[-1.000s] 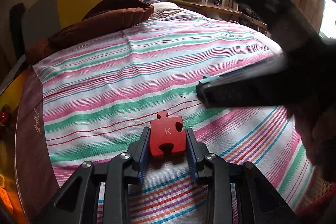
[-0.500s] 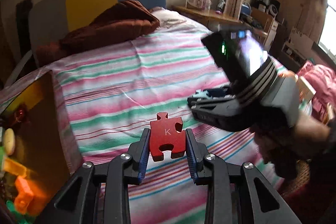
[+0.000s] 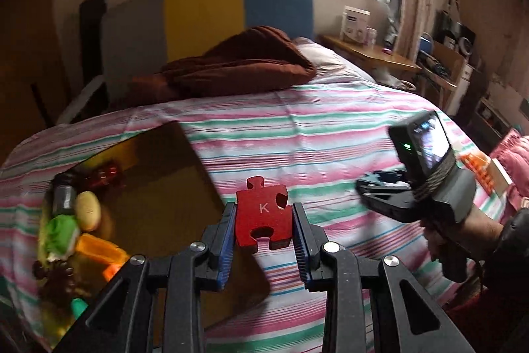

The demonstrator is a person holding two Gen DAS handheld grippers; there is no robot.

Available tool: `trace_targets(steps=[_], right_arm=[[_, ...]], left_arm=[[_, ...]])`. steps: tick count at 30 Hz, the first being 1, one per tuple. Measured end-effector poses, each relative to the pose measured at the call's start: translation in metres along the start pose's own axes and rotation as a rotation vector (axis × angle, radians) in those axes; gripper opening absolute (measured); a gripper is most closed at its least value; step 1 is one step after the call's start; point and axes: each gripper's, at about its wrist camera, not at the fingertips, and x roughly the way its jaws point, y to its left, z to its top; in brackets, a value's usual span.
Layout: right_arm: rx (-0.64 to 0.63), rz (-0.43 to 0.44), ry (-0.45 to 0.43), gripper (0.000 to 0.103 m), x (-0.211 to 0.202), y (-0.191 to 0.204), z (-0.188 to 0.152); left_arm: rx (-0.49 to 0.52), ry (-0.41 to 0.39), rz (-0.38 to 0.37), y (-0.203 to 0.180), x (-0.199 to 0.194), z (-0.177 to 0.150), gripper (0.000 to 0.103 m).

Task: Organize rigid objects
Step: 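Carry the red K puzzle piece into the tray and open the left tool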

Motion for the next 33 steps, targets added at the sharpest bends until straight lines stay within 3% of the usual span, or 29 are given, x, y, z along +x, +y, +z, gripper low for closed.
trace_targets(steps=[10,18,26,33], right_arm=[[-0.014,-0.02,-0.013,0.034,-0.001,0.004,-0.002],[-0.081,-0.104,-0.024,0.033,-0.003,0.017,-0.002],[-0.154,-0.175,-0.027,0.033,-0.003,0.029,-0.002],[-0.193,-0.206,-0.03,0.033,-0.001,0.033,0.0]], left_arm=[[-0.044,-0.017,0.077,0.035,-0.014,-0.01,0.032],[-0.098,0.016,0.122,0.073,-0.011,-0.03,0.032],[-0.227,0.067,0.192,0.135,-0.017,-0.049,0.032],[-0.324,0.106,0.142,0.159,-0.004,-0.037,0.032]])
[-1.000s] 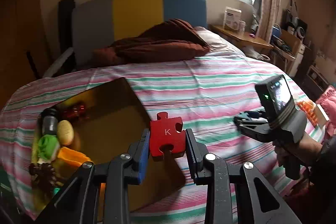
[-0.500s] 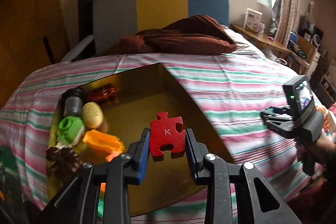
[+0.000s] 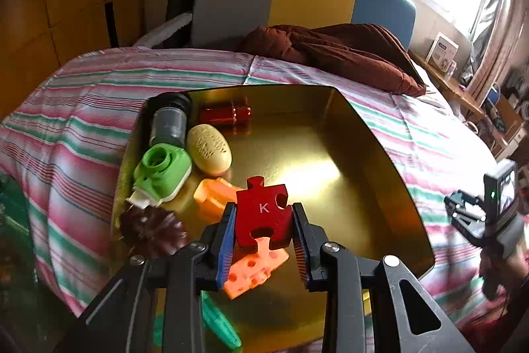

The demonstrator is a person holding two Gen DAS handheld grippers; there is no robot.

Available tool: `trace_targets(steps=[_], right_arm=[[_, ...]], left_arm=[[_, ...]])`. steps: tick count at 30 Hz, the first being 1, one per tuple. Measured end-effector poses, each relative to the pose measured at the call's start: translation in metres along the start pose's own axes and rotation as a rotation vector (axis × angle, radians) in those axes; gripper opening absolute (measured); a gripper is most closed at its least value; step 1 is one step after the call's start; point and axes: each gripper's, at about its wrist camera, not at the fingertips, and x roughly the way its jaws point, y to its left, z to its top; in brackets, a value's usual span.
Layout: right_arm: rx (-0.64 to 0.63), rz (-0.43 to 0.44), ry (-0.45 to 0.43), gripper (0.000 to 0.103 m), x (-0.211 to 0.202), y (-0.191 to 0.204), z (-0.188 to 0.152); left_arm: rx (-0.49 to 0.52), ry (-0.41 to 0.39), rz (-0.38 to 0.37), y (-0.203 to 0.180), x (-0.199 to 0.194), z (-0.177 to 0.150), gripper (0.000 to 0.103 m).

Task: Organize rigid objects
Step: 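Carry the red K puzzle piece into the tray and open the left tool, then pull the left tool back from the tray, holding the teal piece in right tool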

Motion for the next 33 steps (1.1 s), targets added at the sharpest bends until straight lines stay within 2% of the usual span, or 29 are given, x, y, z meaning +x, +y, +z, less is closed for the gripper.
trace_targets(steps=[5,9,13,17,20,22,24,27,33], right_arm=[[0.007,0.01,0.002,0.033,0.002,-0.001,0.002],[0.013,0.015,0.001,0.033,0.003,-0.001,0.002],[0.023,0.026,0.004,0.033,0.003,-0.002,0.002],[0.028,0.032,0.005,0.033,0.004,-0.003,0.002],[0.035,0.039,0.007,0.033,0.004,-0.004,0.003],[0.038,0.041,0.008,0.033,0.004,-0.003,0.003],[0.038,0.04,0.008,0.033,0.004,-0.003,0.004],[0.04,0.043,0.006,0.033,0.005,-0.004,0.004],[0.038,0.04,0.003,0.033,0.006,-0.004,0.004]], left_arm=[[-0.084,0.057,-0.088,0.007,0.013,0.022,0.032],[-0.097,0.072,-0.1,0.004,0.028,0.041,0.032],[-0.123,0.089,-0.071,0.006,0.057,0.063,0.032],[-0.152,0.153,-0.015,0.016,0.094,0.078,0.032],[-0.097,0.162,0.046,0.016,0.114,0.084,0.033],[-0.095,0.18,0.065,0.02,0.127,0.085,0.033],[-0.088,0.19,0.082,0.022,0.134,0.085,0.038],[-0.06,0.177,0.101,0.019,0.13,0.085,0.048],[0.038,0.061,0.118,0.003,0.086,0.077,0.051]])
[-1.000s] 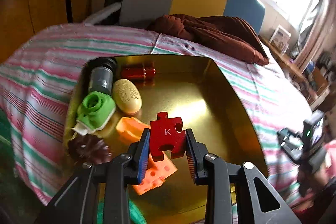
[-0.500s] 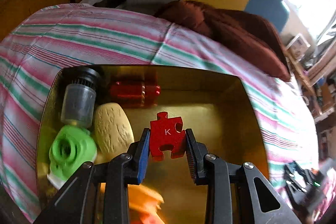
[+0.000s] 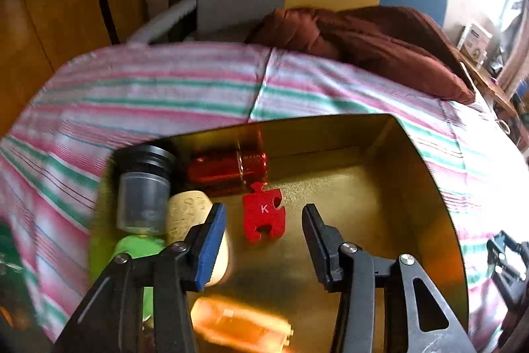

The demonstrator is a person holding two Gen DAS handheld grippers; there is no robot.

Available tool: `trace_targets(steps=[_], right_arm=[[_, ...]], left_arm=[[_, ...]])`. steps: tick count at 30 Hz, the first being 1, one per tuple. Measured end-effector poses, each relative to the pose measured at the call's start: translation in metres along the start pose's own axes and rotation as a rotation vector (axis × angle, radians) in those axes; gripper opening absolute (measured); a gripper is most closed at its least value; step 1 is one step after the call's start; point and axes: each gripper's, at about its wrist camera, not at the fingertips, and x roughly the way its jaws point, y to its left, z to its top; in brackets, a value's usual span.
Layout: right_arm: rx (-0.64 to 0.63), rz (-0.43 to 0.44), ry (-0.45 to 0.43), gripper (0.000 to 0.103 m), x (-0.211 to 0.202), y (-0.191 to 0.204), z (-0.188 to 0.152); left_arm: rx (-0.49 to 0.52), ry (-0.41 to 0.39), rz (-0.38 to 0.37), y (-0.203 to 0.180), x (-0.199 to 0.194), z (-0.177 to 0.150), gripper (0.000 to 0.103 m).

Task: Organize rigid objects
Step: 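Pull the left tool back from the tray, holding the teal piece in right tool, then carry the teal puzzle piece over the tray with the right tool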

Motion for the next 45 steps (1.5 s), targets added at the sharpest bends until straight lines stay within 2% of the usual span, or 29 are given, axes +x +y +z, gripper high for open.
trace_targets(steps=[6,13,17,22,31,40,45], right_arm=[[0.003,-0.005,-0.003,0.033,0.0,0.0,-0.001],[0.002,-0.013,-0.007,0.033,-0.002,0.001,-0.002],[0.001,-0.027,-0.003,0.033,-0.002,0.003,-0.002],[0.064,-0.034,0.027,0.033,-0.002,0.002,0.0],[0.119,-0.053,0.038,0.033,-0.009,0.008,-0.004],[0.311,0.031,0.068,0.033,-0.012,-0.004,-0.008],[0.283,0.058,0.06,0.033,-0.022,0.013,-0.01]], left_arm=[[0.042,-0.138,0.037,-0.006,-0.055,-0.029,0.06],[0.046,-0.2,0.04,-0.002,-0.1,-0.065,0.06],[0.042,-0.198,0.031,0.007,-0.116,-0.084,0.06],[0.036,-0.185,0.065,0.018,-0.117,-0.096,0.06],[0.033,-0.168,0.02,0.017,-0.119,-0.112,0.06],[0.042,-0.212,0.027,0.02,-0.138,-0.115,0.06],[0.032,-0.203,0.021,0.024,-0.14,-0.12,0.06]])
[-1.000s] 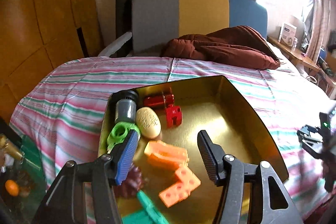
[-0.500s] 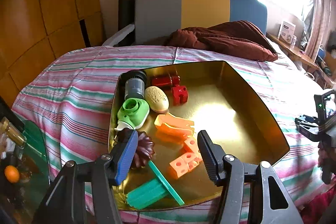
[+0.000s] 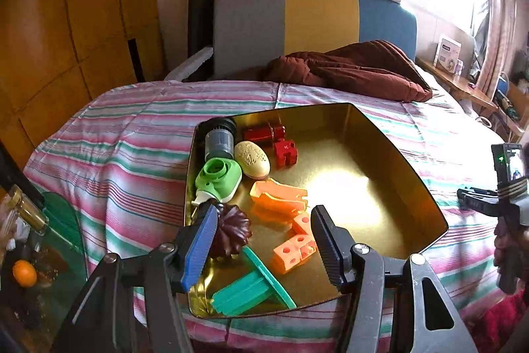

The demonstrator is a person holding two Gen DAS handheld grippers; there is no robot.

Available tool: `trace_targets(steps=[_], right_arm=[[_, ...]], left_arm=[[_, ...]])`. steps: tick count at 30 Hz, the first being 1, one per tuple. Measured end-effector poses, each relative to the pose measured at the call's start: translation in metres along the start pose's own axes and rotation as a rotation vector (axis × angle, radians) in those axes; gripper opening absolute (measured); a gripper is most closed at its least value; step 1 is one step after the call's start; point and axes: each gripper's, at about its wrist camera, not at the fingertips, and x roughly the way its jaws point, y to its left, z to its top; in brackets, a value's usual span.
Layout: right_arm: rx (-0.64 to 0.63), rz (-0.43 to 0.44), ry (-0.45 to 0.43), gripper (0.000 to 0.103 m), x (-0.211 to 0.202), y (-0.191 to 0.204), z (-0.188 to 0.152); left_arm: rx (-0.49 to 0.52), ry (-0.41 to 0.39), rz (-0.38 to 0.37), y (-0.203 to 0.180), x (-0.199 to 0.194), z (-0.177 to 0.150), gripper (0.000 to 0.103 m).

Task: Organize rigid objects
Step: 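Carry the teal puzzle piece over the tray with the right tool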

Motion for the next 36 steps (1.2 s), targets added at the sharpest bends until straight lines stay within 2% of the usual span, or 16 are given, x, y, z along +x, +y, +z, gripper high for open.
trace_targets(steps=[5,12,20,23,28,36], right_arm=[[0.022,0.052,0.007,0.033,-0.007,0.006,0.0],[-0.019,0.107,-0.067,0.033,-0.035,0.035,0.01],[-0.127,0.241,-0.181,0.033,-0.085,0.098,0.033],[-0.164,0.294,-0.199,0.033,-0.097,0.123,0.039],[-0.196,0.374,-0.183,0.033,-0.1,0.16,0.046],[-0.234,0.441,-0.126,0.033,-0.082,0.214,0.052]], left_arm=[[-0.004,0.002,-0.002,0.002,-0.004,-0.004,0.06],[-0.025,0.016,0.003,0.01,-0.003,-0.009,0.06],[-0.047,0.025,0.015,0.019,-0.001,-0.011,0.06],[-0.056,0.03,0.018,0.023,0.0,-0.012,0.06],[-0.062,0.032,0.02,0.026,0.001,-0.013,0.061],[-0.073,0.039,0.028,0.031,0.003,-0.015,0.061]])
